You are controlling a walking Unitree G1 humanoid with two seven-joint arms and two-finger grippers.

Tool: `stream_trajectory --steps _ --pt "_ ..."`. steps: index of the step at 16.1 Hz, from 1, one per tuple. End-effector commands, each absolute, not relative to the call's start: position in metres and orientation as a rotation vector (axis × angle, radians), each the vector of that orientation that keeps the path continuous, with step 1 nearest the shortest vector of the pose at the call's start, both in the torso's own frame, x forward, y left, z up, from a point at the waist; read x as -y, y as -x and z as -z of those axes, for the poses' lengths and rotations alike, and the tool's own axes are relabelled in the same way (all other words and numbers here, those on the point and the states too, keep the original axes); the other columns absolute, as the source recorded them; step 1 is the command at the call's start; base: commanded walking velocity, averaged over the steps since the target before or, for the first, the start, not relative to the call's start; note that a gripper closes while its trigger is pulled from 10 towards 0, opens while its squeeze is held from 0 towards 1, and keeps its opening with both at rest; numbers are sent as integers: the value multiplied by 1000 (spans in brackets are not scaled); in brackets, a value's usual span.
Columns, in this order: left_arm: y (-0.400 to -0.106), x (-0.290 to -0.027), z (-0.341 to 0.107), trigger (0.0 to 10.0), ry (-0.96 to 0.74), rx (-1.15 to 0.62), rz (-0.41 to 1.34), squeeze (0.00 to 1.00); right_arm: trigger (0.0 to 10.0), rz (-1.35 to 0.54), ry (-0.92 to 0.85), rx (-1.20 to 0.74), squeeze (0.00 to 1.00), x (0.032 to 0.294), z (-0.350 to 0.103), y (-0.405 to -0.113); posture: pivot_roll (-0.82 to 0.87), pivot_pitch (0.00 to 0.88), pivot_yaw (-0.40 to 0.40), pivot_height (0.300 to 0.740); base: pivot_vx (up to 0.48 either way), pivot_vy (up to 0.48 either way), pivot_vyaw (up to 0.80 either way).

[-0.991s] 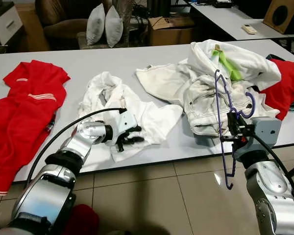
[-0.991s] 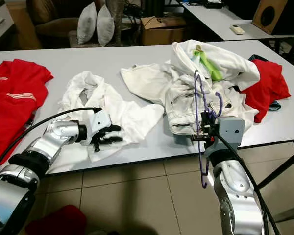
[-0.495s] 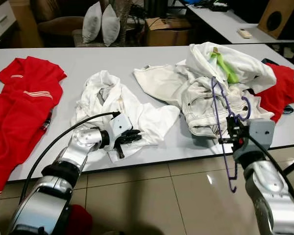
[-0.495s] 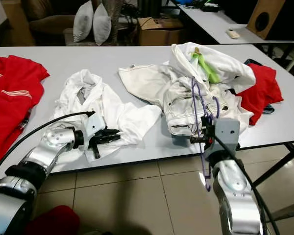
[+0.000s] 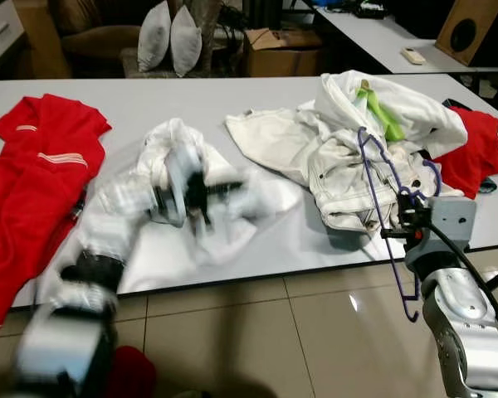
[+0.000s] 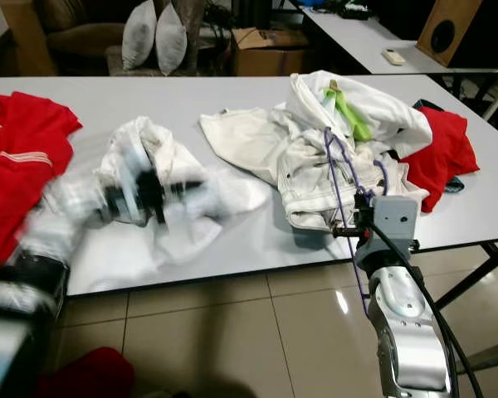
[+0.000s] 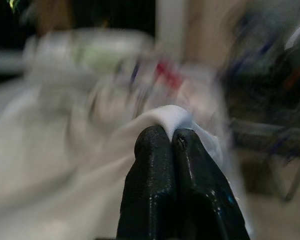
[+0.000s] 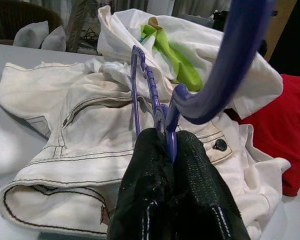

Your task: Hang hanger

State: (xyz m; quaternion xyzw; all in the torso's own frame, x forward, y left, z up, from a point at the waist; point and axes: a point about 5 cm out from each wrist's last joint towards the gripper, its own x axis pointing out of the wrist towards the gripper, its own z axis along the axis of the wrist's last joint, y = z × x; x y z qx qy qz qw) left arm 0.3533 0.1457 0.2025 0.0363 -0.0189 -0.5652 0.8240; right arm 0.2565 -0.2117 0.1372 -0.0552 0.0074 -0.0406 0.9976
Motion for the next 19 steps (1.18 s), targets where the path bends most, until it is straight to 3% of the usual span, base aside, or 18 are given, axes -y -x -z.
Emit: stream_trajectory --steps 1,3,5,8,11,12,13,14,19 --pt "-354 -143 -219 0 -14 90 1247 0 10000 117 104 3 0 218 -141 -258 -235 0 -8 740 0 0 0" --pt "-377 -153 -218 0 94 62 1021 0 10000 124 100 4 0 219 -141 -260 -235 0 -7 740 0 0 0" --pt "-379 -163 -187 0 29 -77 885 0 10000 126 99 1 0 219 -140 -259 -241 0 -6 740 0 0 0" --pt "-377 -189 -138 0 -96 -317 531 0 10000 124 101 -12 0 219 -138 -257 -246 0 -5 740 0 0 0" --pt "-375 -192 -134 0 -97 -309 529 0 10000 128 104 -19 0 220 -137 -255 -249 0 -2 740 0 0 0" --pt "-376 -190 -137 10000 -97 -273 536 0 10000 127 105 -21 0 218 -136 -255 -253 0 -3 740 0 0 0" --pt "-377 -187 -143 10000 -65 -225 562 0 10000 123 108 -21 0 217 -137 -255 -253 0 -3 740 0 0 0" --pt "-379 -183 -151 10000 -36 -183 595 1000 10000 120 111 -21 0 217 -137 -255 -253 0 -5 740 0 0 0" --pt "-390 -202 -193 10000 -134 25 457 1000 10000 125 110 -18 0 217 -138 -256 -255 0 6 740 0 0 0"
